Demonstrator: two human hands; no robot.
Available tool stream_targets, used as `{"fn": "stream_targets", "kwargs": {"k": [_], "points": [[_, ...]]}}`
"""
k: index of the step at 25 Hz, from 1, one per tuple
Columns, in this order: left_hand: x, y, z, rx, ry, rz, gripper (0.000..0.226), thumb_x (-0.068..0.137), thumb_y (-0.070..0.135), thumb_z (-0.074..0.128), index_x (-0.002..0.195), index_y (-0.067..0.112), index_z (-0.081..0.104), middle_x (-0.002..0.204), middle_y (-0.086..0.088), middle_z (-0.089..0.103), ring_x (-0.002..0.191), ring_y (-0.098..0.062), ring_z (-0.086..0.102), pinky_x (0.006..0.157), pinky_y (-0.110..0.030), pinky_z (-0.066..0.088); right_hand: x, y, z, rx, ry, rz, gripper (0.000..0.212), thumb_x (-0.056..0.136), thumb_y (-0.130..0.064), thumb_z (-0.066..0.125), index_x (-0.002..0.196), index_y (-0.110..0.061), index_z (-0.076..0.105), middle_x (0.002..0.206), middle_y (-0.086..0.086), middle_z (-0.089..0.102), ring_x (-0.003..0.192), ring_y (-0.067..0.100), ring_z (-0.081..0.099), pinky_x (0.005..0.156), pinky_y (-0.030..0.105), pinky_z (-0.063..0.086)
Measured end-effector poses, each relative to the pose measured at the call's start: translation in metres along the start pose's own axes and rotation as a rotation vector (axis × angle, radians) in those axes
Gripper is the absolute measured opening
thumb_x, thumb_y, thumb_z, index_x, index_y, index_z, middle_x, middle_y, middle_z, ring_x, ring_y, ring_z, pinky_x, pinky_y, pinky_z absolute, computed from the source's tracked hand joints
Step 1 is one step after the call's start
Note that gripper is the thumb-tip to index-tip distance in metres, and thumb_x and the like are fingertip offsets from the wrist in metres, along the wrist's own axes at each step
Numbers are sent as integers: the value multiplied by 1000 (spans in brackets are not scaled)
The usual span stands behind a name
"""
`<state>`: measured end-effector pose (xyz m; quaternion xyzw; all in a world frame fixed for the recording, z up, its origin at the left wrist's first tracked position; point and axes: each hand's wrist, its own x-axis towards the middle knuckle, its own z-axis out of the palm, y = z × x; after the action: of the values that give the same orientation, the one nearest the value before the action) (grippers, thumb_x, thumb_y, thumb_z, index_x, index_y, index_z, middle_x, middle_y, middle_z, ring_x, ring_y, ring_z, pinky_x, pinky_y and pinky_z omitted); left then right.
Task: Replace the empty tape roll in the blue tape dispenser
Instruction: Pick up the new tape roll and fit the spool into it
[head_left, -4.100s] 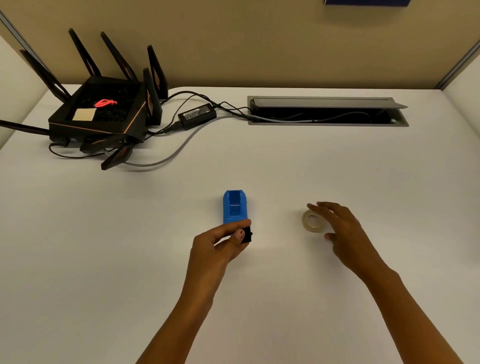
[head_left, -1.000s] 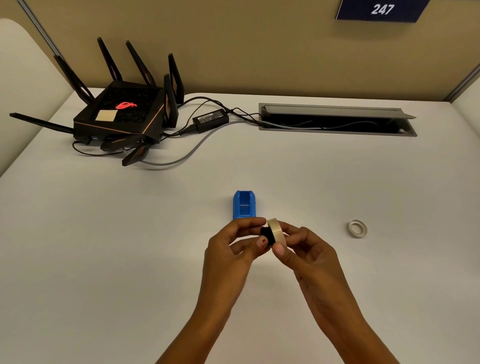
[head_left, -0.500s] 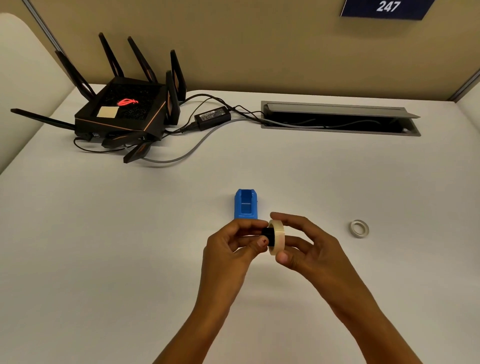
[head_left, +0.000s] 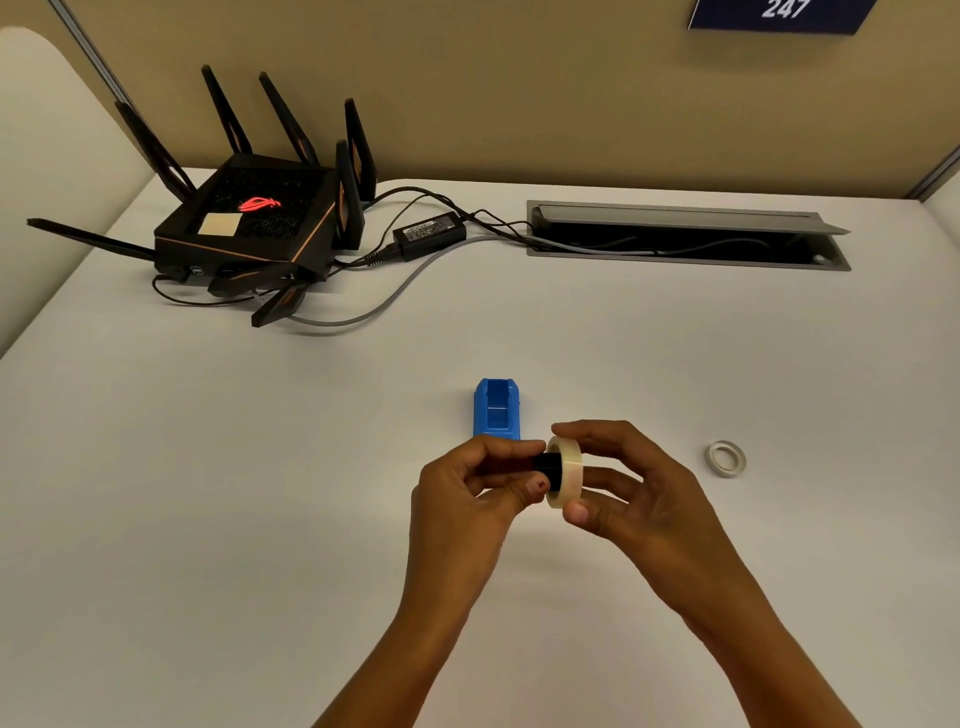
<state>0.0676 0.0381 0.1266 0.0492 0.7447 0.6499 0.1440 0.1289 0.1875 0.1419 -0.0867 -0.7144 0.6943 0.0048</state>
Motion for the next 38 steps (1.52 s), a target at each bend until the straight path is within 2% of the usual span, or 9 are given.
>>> {"fn": "stream_targets", "kwargs": {"k": [2,6,10,12,16,23,30,38], "points": [[1,0,0,14,6,10,28,71,11,75,78,37,67,73,34,68,81,5,66,65,-1,47,1,0,0,-6,3,-11,50,74,3,73,110,-30,63,110,-13,68,99,13,68,76,18,56],[-1,3,-2,66,1,51,29,70,13,76,75,41,66,72,35,67,81,8,65,63,0,45,2,1,2,-24,4,-19,49,73,2,74,110,-29,64,110,-10,69,101,15,67,83,25,58],[-2,4,-3,91,27,107,32,68,15,77,88,38,66,78,22,72,82,1,67,71,-7,52,3,1,1,21,-9,-24,50,72,6,73,110,-25,65,110,-9,70,100,15,68,74,19,56],[-1,5,-3,73,20,105,32,67,15,78,90,35,67,79,21,72,81,0,68,70,-8,52,3,1,0,39,-11,-23,51,72,8,73,110,-24,65,110,-7,70,99,16,69,72,18,56],[2,7,-4,78,-18,103,30,66,14,79,83,36,67,72,31,69,78,4,68,64,-3,48,3,1,0,41,-3,-24,51,71,8,73,110,-23,66,109,-8,71,98,16,69,72,19,56],[7,5,-5,112,14,112,32,63,14,80,75,41,67,68,31,69,77,3,68,66,-3,48,4,1,2,29,23,-49,55,67,11,75,106,-27,68,104,-9,72,95,15,70,69,19,56],[9,4,-5,143,21,120,34,65,13,80,70,44,64,64,37,65,75,11,64,62,1,44,6,1,7,0,43,-52,55,65,10,76,99,-34,69,105,-14,72,95,11,70,71,19,57],[12,4,-7,150,22,111,33,64,14,80,69,43,64,65,33,67,74,6,66,64,-2,47,9,0,10,-15,56,-24,53,65,9,77,98,-32,69,106,-14,72,95,13,70,75,25,60]]}}
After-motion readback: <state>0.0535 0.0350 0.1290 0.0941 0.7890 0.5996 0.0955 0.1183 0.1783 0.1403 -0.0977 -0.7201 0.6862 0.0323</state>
